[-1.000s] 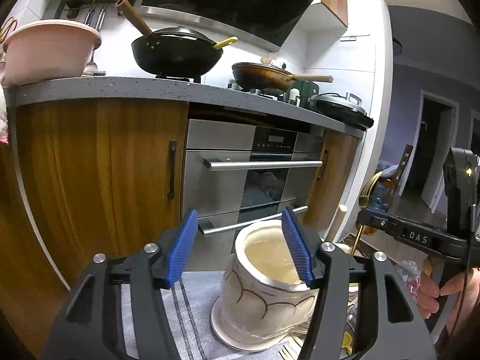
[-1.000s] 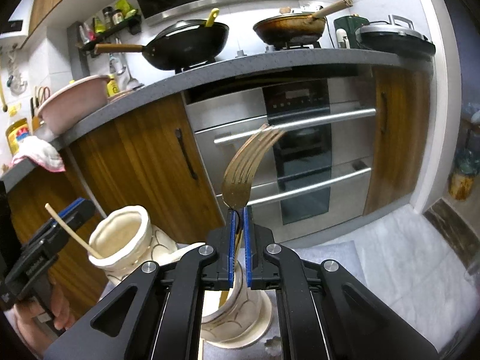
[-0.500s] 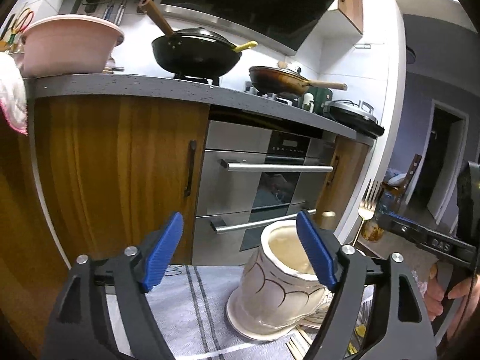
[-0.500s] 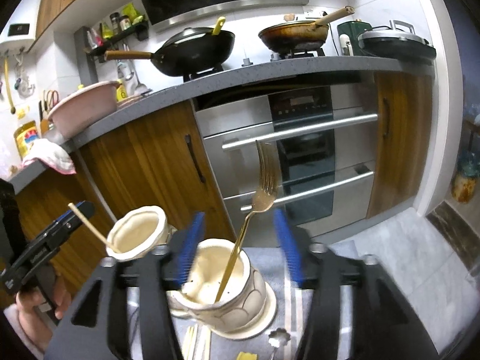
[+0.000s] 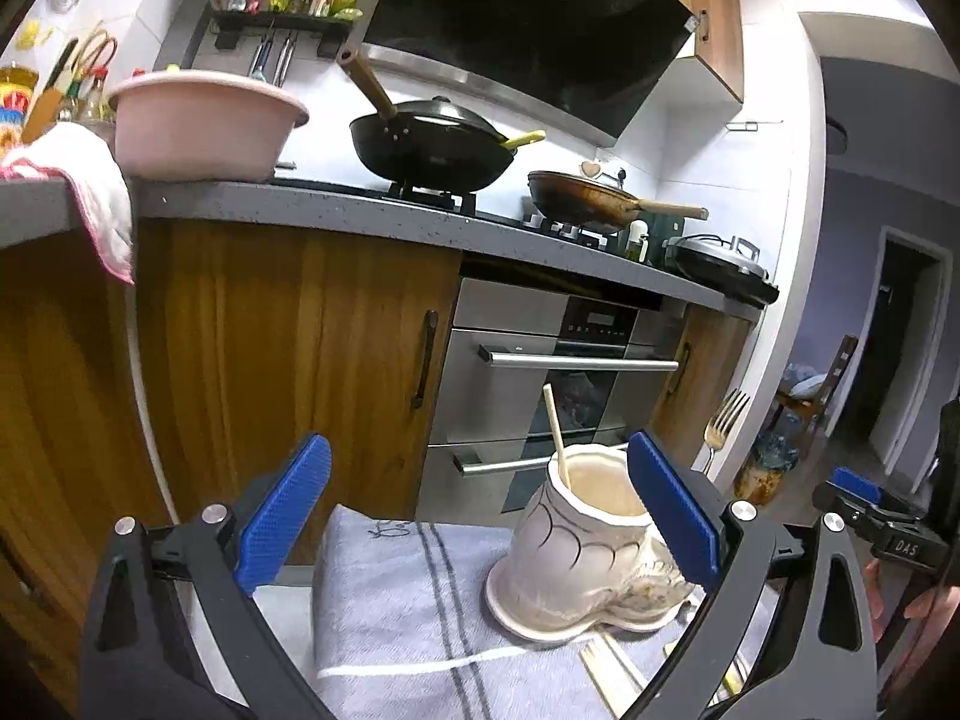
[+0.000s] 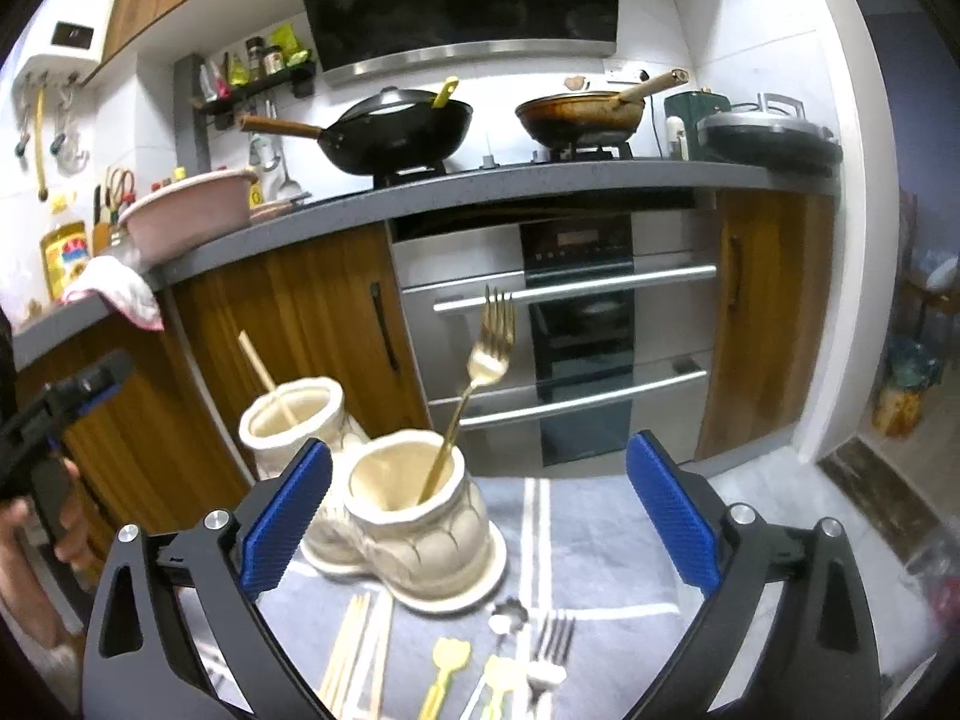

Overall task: Organize utensils
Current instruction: 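Move both open tools back over the remaining utensils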

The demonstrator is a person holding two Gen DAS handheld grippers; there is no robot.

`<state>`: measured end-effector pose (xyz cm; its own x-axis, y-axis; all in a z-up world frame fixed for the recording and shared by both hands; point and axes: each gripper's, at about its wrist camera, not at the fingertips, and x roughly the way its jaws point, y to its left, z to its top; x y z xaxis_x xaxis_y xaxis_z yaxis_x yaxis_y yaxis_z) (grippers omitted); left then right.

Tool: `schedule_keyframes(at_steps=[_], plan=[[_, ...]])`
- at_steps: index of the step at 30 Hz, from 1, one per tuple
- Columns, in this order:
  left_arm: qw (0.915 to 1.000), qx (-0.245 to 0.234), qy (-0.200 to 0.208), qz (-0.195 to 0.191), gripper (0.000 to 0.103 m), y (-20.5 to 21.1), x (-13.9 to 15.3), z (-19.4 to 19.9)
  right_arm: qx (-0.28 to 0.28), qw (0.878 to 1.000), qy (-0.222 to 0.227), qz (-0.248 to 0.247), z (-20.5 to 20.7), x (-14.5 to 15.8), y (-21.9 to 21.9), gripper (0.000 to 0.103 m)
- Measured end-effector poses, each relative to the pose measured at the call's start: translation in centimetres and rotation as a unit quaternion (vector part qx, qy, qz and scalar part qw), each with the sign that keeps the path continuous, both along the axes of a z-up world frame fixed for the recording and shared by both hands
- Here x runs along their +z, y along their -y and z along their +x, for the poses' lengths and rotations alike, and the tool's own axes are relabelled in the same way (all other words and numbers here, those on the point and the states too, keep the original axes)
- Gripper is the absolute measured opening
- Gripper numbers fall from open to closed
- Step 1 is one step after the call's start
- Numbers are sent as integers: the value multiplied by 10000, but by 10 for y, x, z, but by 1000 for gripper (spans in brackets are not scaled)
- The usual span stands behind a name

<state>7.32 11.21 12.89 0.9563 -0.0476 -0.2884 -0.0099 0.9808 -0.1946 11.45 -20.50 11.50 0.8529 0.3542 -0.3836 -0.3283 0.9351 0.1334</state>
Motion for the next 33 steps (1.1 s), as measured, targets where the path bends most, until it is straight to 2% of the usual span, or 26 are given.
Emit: schedule_keyframes(at_steps=[3,10,13,20,23,27,33], plan=[[9997,-18,-4,242,97,9,1,-11,-55,9999,-15,-110,-10,-5,5,98],[9986,-266,-168,427,98,34,-5,-25,-149,9991,-177,-356,-24,-22,14,98],[9965,-411,-359,635,98,50,-13,-25,-205,9981,-218,-536,-29,-30,16,98],[9881,-704,-653,1201,98,88,-43,-32,-327,9974,-251,-595,-36,-48,30,98],[9824,-908,-1001,1287,98,101,-59,-29,-370,9961,-428,-675,-35,-57,34,98],[9734,-922,-1665,1275,98,113,-87,-16,-376,9943,-698,-710,-36,-68,38,98],[9492,-683,-2855,1131,97,115,-128,5,-298,9872,-1309,-865,-29,-85,35,98]])
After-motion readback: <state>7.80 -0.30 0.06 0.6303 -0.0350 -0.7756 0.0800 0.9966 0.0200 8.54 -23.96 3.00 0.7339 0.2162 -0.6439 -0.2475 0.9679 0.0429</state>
